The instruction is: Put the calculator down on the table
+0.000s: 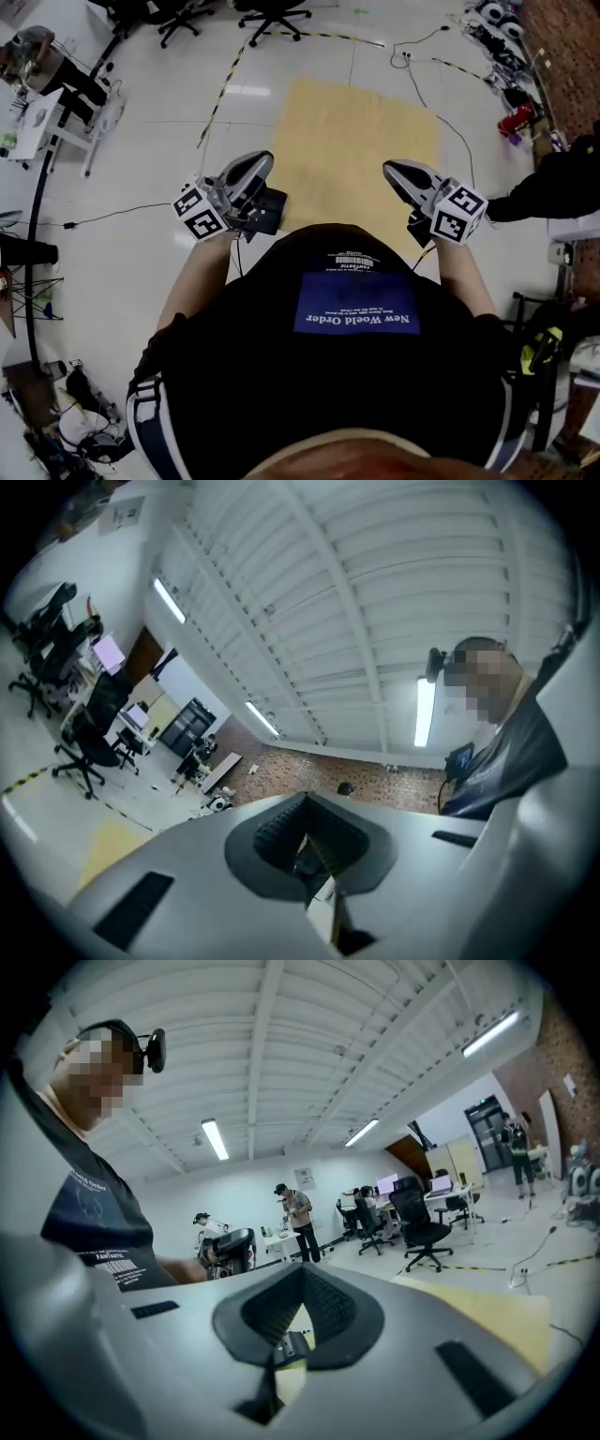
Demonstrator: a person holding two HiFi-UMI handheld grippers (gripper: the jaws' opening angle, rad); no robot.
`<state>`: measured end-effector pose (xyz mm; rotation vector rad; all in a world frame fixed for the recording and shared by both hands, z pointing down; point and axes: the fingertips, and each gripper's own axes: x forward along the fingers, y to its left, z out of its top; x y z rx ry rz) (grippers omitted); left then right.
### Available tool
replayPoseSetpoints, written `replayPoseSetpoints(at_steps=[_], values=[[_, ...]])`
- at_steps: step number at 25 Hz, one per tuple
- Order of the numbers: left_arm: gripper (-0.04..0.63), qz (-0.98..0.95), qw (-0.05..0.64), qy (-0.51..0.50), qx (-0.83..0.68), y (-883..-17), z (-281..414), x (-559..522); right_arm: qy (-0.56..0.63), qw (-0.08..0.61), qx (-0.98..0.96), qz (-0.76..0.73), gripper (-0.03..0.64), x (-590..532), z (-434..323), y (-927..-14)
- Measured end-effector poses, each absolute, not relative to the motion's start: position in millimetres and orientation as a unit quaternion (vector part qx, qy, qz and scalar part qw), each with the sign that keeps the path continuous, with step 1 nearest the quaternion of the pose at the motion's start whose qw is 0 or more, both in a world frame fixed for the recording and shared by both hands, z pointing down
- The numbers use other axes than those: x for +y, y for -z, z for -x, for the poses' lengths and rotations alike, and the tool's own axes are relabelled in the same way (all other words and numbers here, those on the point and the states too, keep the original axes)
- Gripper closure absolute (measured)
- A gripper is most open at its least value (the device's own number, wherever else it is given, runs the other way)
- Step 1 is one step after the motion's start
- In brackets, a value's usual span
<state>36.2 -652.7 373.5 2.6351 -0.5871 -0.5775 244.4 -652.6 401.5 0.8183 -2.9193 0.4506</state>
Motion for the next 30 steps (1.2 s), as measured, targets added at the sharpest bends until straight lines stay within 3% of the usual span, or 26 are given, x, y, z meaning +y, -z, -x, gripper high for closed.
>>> replayPoseSetpoints(at_steps=[6,11,30], values=[[0.588,-0.958,0.143,0.158,-0.192,-361,-76,-646,-0.132,0.045,-0.935,-0.325,0.630,-653,-262,-404],[0.588,-0.966,0.133,0.151,-0.160,-352,-106,-642,-0.154,-0.008,-0.931,-0.330,0.630,-639,-291,-396],[0.588,-0.975,0.136,0.122,-0.127,-354,-119,-626,-0.136,0.010,-0.922,-0.362,0.632,-605,-304,-401]])
